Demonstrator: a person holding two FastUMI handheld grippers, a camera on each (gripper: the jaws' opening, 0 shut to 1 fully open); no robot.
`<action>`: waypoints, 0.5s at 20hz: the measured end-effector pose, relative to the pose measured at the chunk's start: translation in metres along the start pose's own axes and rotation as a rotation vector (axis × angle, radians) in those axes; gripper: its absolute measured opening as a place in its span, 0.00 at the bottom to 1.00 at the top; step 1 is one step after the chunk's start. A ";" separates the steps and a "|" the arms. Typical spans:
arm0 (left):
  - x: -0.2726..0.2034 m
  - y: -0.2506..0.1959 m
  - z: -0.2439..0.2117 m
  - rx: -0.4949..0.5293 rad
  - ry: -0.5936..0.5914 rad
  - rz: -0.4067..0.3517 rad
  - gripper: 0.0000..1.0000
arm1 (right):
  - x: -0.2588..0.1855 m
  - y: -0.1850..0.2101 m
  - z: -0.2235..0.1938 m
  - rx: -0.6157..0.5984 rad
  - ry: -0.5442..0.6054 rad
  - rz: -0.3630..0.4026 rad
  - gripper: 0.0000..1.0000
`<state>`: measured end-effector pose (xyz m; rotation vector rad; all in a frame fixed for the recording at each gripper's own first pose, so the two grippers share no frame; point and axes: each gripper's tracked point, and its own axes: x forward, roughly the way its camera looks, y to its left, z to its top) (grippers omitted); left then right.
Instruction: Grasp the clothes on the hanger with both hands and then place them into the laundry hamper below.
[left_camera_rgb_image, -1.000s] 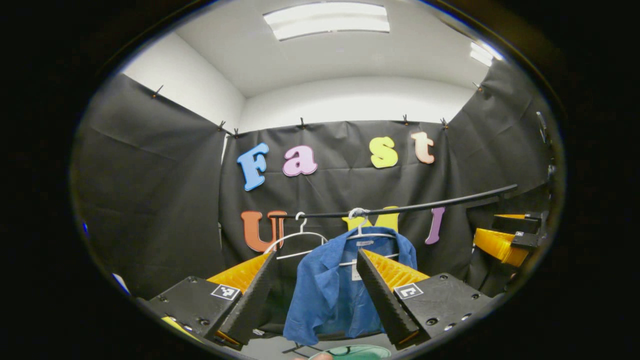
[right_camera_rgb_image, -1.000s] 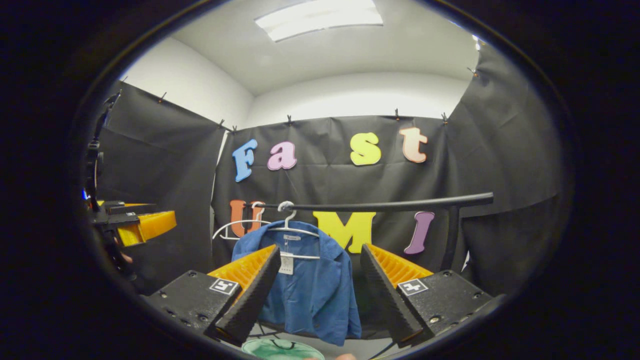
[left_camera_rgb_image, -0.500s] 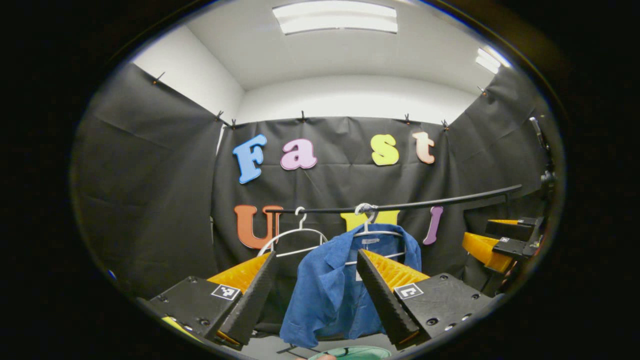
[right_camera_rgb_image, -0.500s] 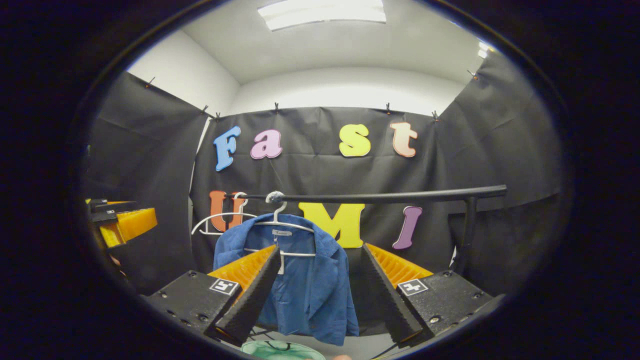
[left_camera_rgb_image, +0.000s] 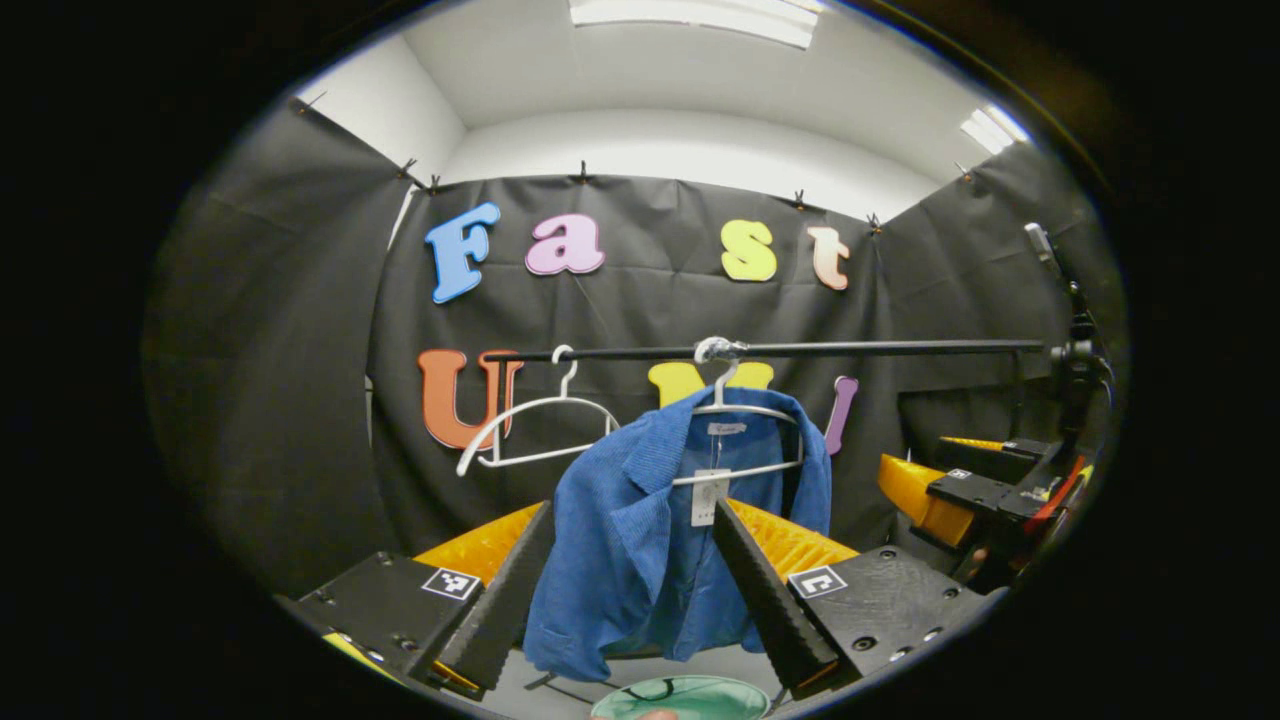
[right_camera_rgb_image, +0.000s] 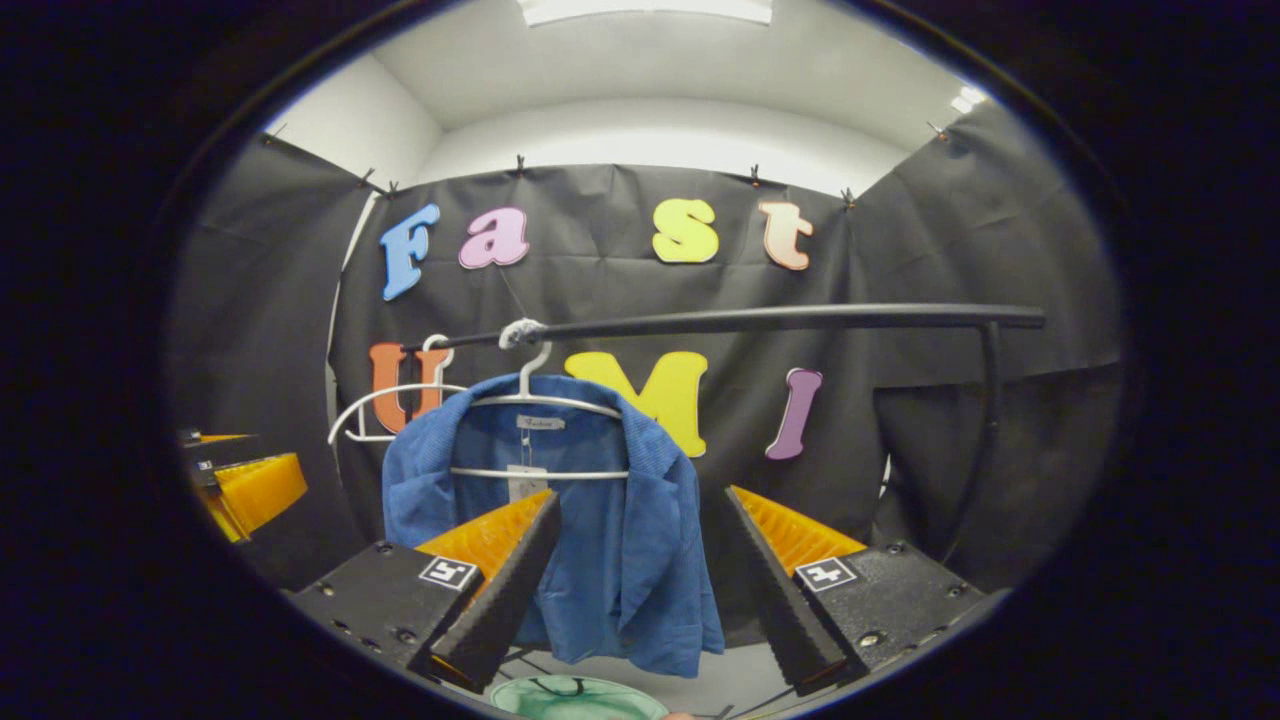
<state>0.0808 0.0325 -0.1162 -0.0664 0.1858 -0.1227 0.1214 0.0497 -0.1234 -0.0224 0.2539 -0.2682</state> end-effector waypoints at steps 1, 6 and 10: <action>0.006 -0.002 -0.006 0.001 0.009 -0.003 1.00 | 0.006 0.001 -0.007 0.001 0.019 -0.004 1.00; 0.047 -0.006 -0.037 -0.007 0.048 0.021 1.00 | 0.051 0.000 -0.026 0.029 0.068 0.011 1.00; 0.084 -0.015 -0.066 -0.003 0.108 0.031 0.96 | 0.094 -0.007 -0.042 0.036 0.115 0.021 1.00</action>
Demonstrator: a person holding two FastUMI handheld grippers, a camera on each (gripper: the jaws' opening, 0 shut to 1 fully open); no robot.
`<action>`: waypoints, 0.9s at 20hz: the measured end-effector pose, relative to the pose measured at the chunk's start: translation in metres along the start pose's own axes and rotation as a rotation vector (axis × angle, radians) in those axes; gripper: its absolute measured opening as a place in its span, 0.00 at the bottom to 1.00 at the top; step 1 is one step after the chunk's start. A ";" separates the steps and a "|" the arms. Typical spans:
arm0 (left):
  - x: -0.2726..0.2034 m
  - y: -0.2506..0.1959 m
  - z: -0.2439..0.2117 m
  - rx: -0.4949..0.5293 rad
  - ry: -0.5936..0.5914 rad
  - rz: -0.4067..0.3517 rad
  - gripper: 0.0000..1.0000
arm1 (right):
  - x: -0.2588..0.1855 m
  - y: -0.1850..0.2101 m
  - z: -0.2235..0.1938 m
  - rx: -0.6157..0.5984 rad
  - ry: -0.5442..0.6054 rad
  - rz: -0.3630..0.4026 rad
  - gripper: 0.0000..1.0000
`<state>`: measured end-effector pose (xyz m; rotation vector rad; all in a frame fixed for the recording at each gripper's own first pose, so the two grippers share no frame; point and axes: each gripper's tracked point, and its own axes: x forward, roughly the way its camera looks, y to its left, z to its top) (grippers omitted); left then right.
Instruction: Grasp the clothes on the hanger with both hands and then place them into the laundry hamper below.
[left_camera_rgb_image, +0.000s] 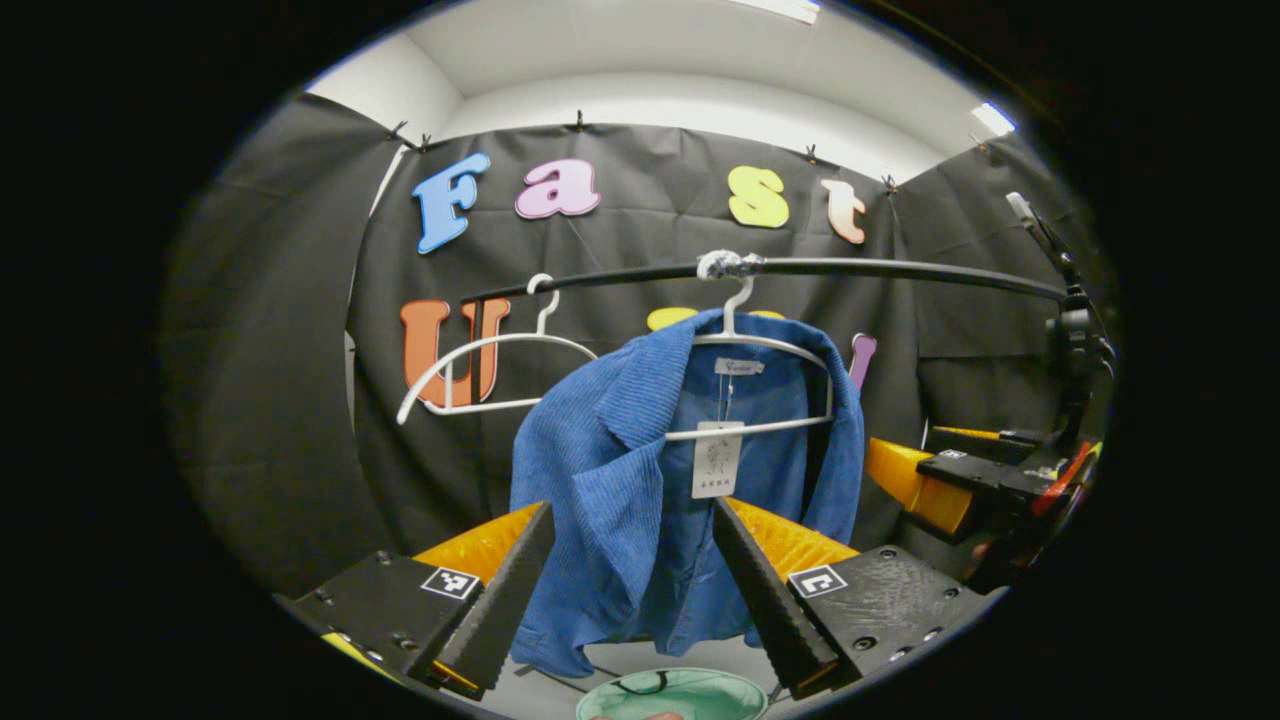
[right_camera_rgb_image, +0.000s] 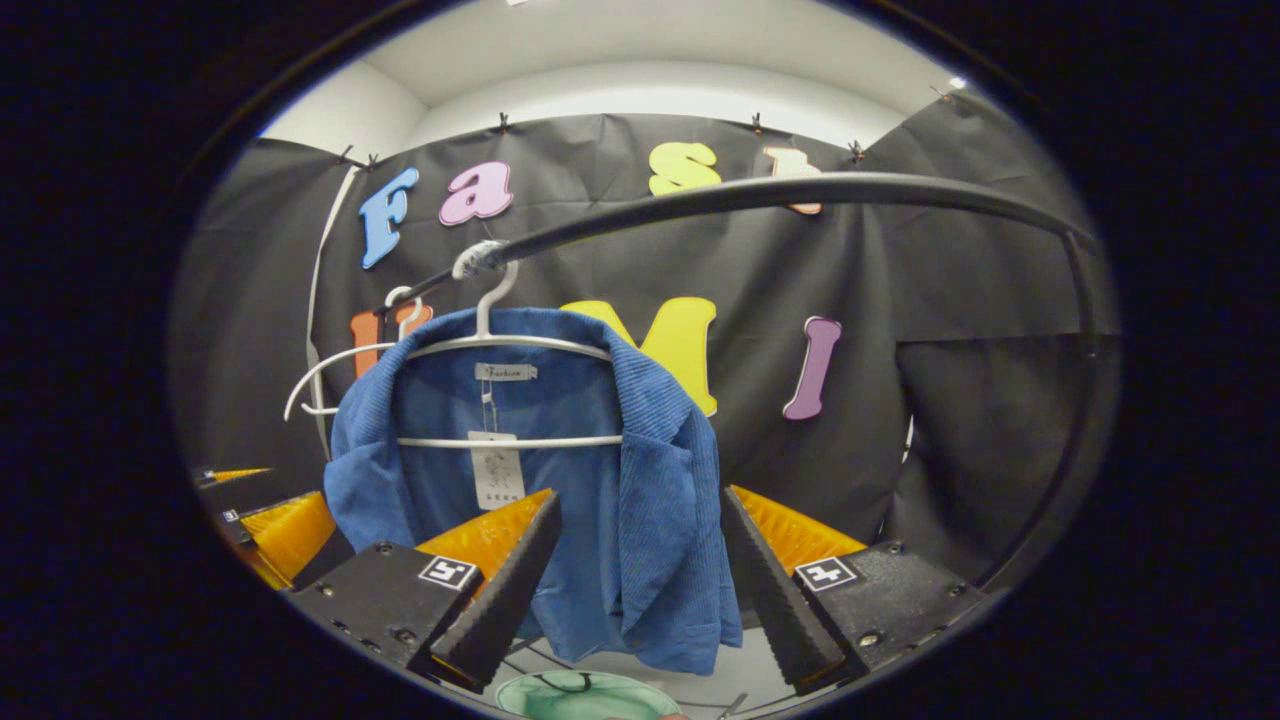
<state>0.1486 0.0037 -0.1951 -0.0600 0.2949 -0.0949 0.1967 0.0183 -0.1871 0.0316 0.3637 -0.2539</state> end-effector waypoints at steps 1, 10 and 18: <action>0.011 -0.001 -0.005 0.011 0.005 0.014 0.96 | 0.012 -0.003 -0.004 0.007 0.013 0.001 1.00; 0.075 0.015 -0.044 -0.053 0.098 0.147 1.00 | 0.089 -0.018 -0.028 0.054 0.104 0.025 1.00; 0.104 0.033 -0.053 -0.094 0.128 0.211 1.00 | 0.118 -0.031 -0.037 0.135 0.137 0.042 0.94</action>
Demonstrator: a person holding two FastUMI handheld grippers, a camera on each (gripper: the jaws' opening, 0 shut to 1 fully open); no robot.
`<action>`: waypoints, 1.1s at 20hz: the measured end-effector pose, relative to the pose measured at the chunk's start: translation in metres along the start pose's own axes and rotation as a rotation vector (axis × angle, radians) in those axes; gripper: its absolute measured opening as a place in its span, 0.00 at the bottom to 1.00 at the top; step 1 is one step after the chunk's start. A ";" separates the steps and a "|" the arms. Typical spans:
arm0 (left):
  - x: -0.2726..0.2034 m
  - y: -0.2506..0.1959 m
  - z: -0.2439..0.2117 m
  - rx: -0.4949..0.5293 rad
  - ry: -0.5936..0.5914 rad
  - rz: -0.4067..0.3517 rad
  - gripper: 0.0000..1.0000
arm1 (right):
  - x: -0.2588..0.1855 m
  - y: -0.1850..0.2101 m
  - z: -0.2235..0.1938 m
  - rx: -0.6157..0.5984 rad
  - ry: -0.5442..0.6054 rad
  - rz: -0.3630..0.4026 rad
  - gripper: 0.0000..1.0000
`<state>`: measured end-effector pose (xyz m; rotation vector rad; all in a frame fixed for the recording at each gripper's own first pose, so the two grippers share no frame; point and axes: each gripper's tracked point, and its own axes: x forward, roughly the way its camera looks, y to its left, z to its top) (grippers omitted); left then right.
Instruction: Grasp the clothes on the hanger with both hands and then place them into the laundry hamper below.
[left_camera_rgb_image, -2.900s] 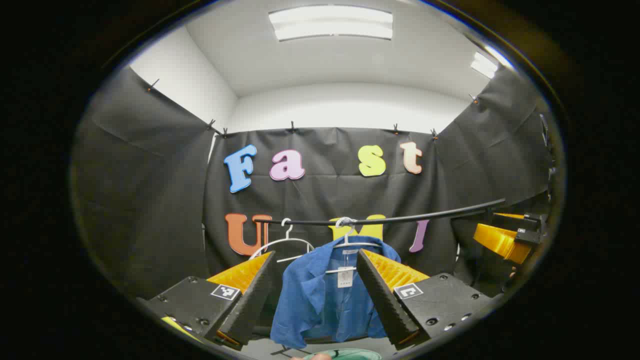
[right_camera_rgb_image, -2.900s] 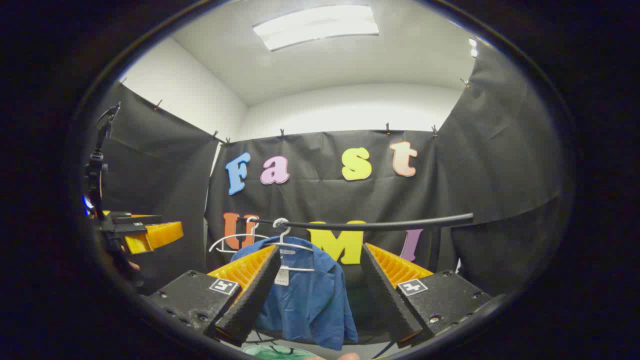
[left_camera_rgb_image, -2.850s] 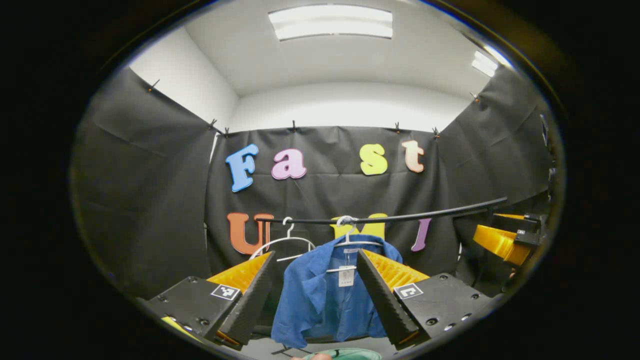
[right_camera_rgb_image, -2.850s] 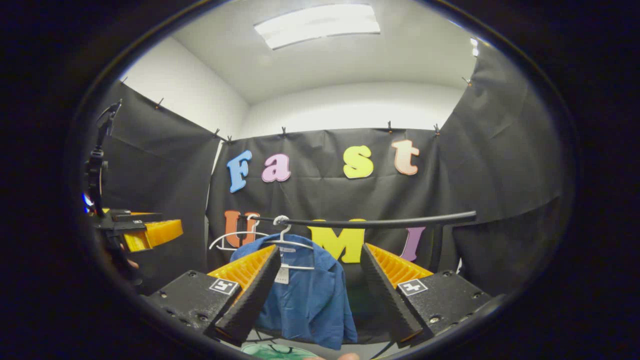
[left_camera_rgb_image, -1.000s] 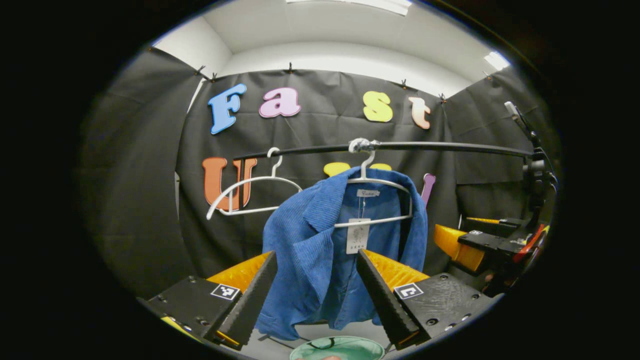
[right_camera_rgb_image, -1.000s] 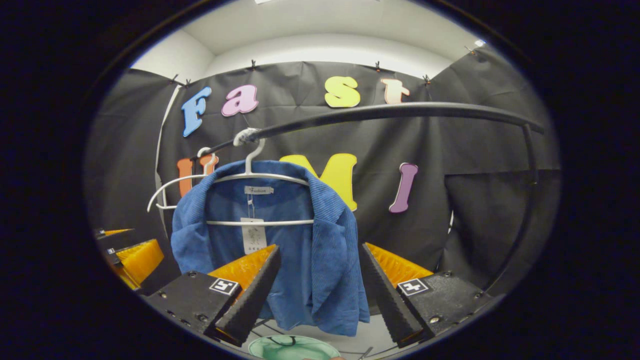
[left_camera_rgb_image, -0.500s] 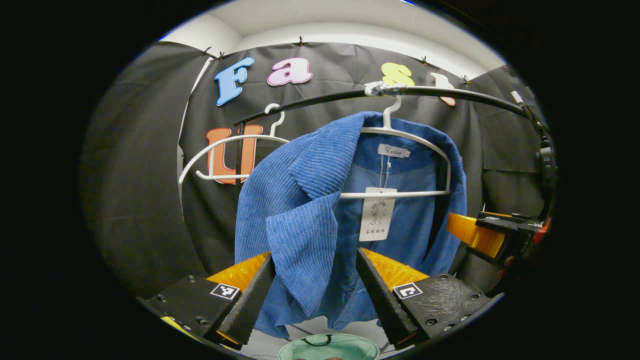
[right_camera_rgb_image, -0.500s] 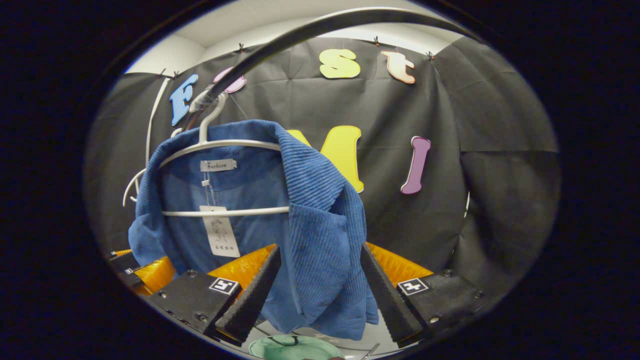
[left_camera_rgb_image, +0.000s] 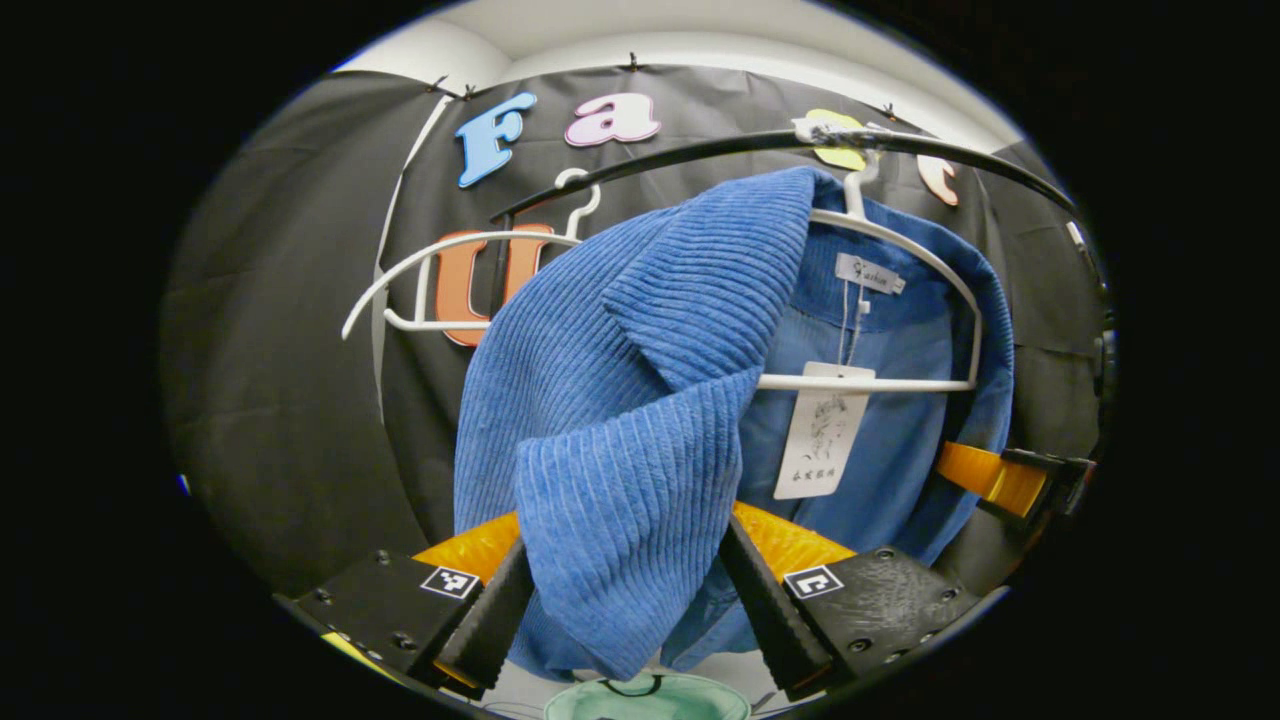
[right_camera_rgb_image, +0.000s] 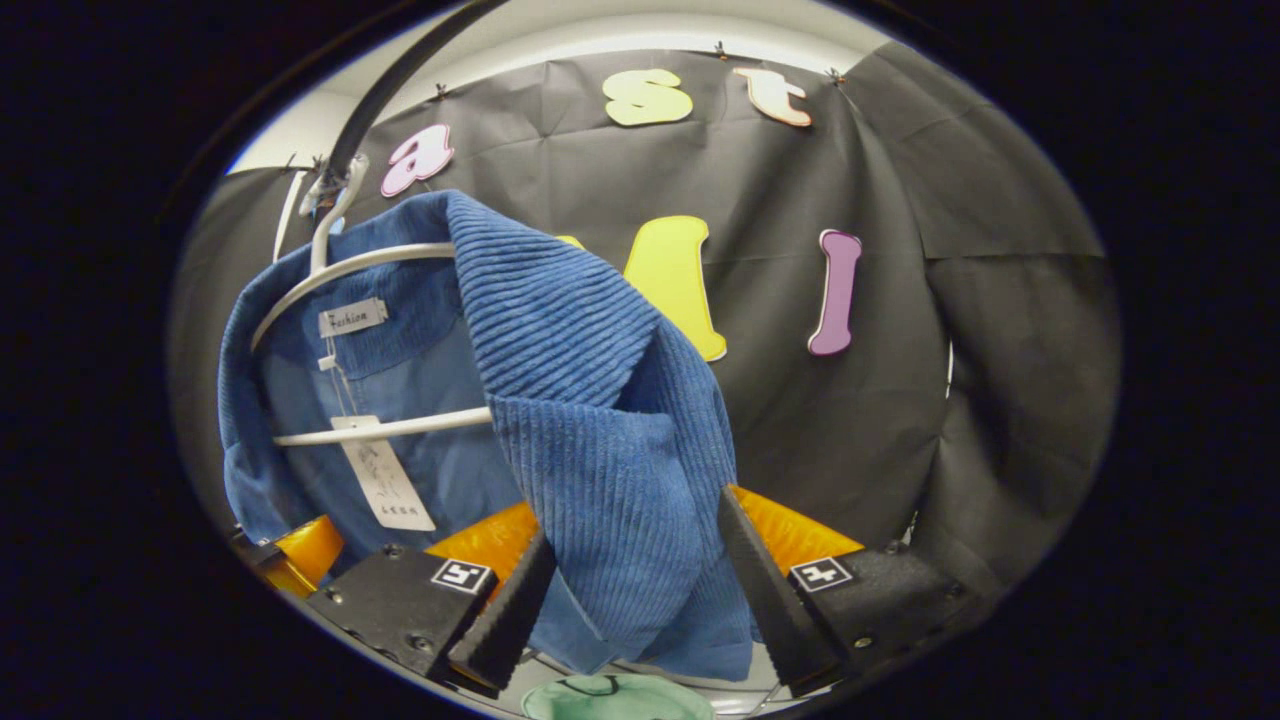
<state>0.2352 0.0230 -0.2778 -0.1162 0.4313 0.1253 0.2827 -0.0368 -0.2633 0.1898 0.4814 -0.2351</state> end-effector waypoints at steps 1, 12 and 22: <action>0.005 0.003 -0.002 -0.005 0.012 0.010 1.00 | 0.001 -0.002 0.002 0.007 -0.004 0.006 0.88; 0.004 0.036 0.019 -0.092 -0.002 0.055 0.16 | -0.001 -0.037 0.018 0.092 -0.055 0.066 0.33; -0.016 0.051 0.061 -0.109 -0.076 0.019 0.09 | -0.010 -0.043 0.034 0.235 -0.042 0.137 0.10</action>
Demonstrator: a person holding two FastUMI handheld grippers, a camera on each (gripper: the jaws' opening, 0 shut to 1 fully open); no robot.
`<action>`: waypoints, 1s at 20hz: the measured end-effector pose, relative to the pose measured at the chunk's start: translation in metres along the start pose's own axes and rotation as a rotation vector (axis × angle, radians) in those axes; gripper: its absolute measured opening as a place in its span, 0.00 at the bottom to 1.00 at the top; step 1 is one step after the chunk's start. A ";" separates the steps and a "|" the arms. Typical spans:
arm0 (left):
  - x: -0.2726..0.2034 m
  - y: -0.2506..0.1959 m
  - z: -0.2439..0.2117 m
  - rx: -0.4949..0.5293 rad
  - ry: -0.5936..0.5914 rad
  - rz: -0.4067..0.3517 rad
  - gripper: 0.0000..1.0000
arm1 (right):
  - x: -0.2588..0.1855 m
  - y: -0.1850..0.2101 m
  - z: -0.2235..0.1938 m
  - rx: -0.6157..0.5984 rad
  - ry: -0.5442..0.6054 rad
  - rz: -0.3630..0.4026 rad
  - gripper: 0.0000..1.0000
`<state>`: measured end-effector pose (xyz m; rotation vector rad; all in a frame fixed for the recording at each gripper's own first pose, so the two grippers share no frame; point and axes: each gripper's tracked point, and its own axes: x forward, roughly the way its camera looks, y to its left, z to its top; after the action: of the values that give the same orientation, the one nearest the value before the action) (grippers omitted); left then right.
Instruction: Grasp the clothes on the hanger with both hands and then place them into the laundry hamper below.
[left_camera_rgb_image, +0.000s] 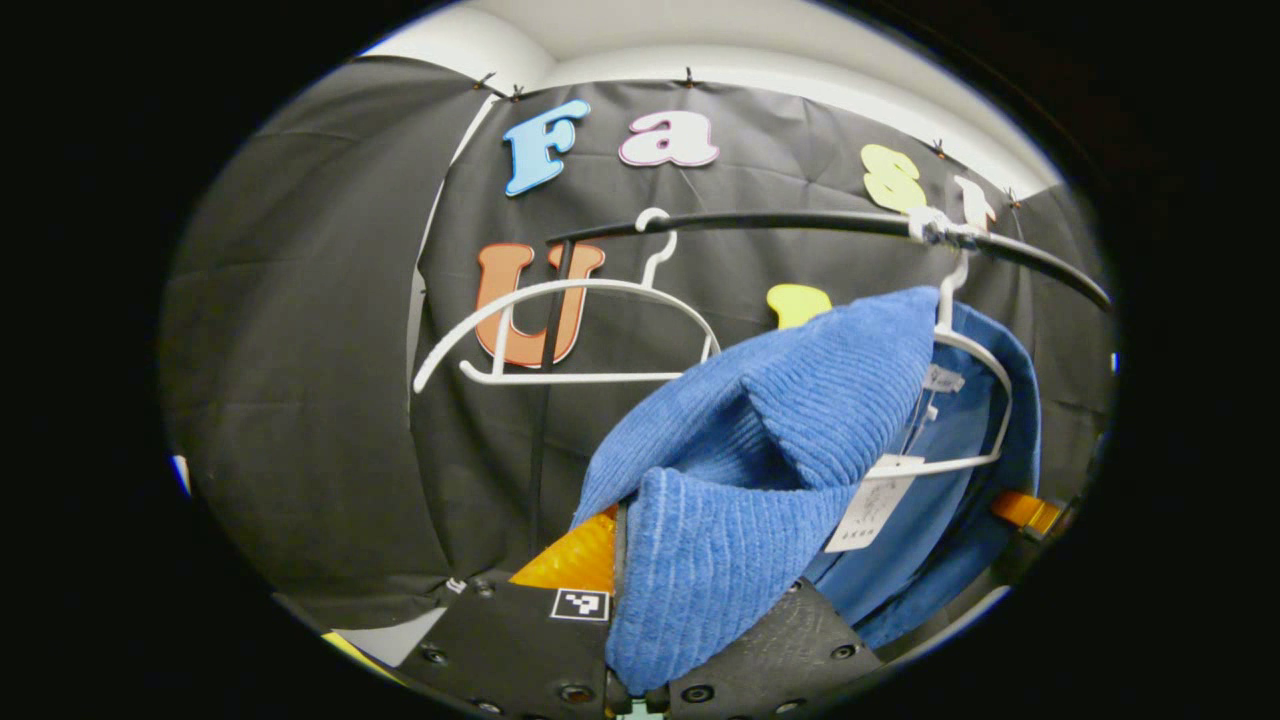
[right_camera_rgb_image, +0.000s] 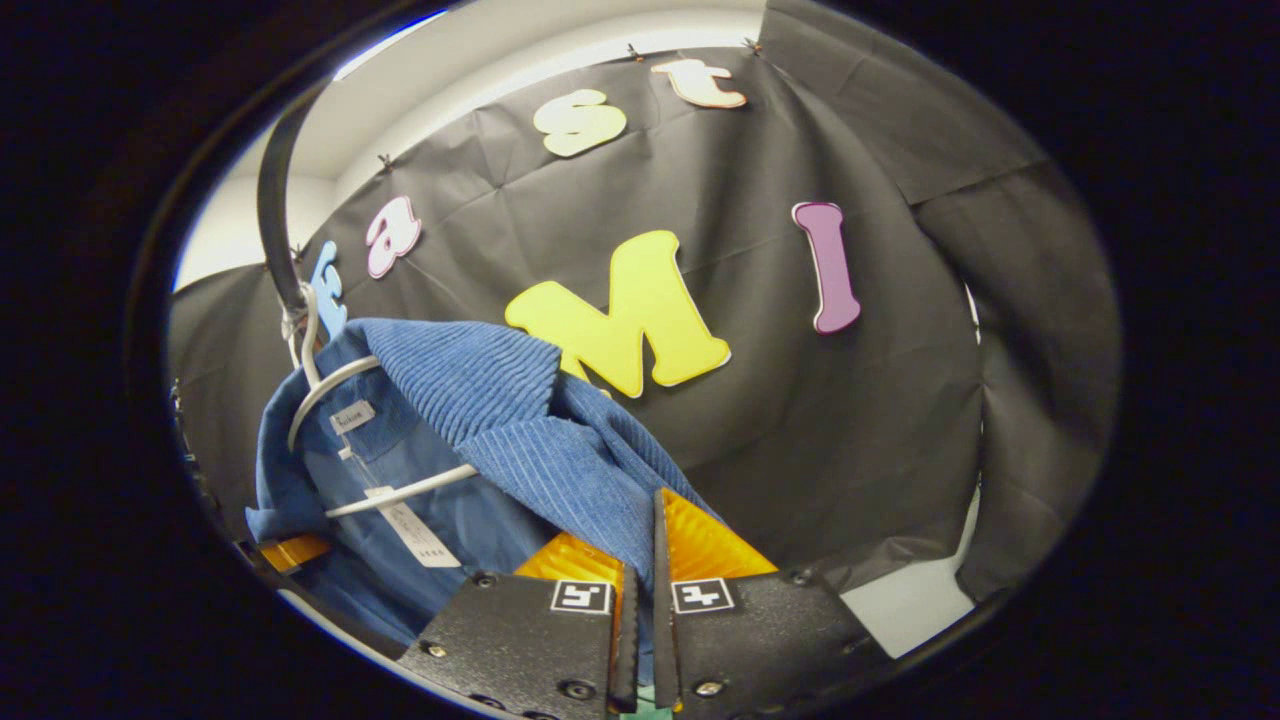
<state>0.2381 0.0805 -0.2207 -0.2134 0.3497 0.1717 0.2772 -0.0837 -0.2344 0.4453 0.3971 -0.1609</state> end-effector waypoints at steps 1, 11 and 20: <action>-0.001 0.004 0.009 -0.001 -0.016 0.000 0.10 | -0.002 -0.005 0.010 0.002 -0.026 -0.018 0.09; -0.001 0.019 0.050 0.019 -0.049 -0.026 0.10 | 0.005 -0.020 0.069 0.063 -0.128 -0.049 0.09; 0.011 0.030 0.071 0.069 -0.022 -0.039 0.10 | 0.019 -0.025 0.092 0.089 -0.141 -0.050 0.09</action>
<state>0.2646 0.1274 -0.1651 -0.1496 0.3288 0.1227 0.3199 -0.1484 -0.1756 0.5090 0.2629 -0.2578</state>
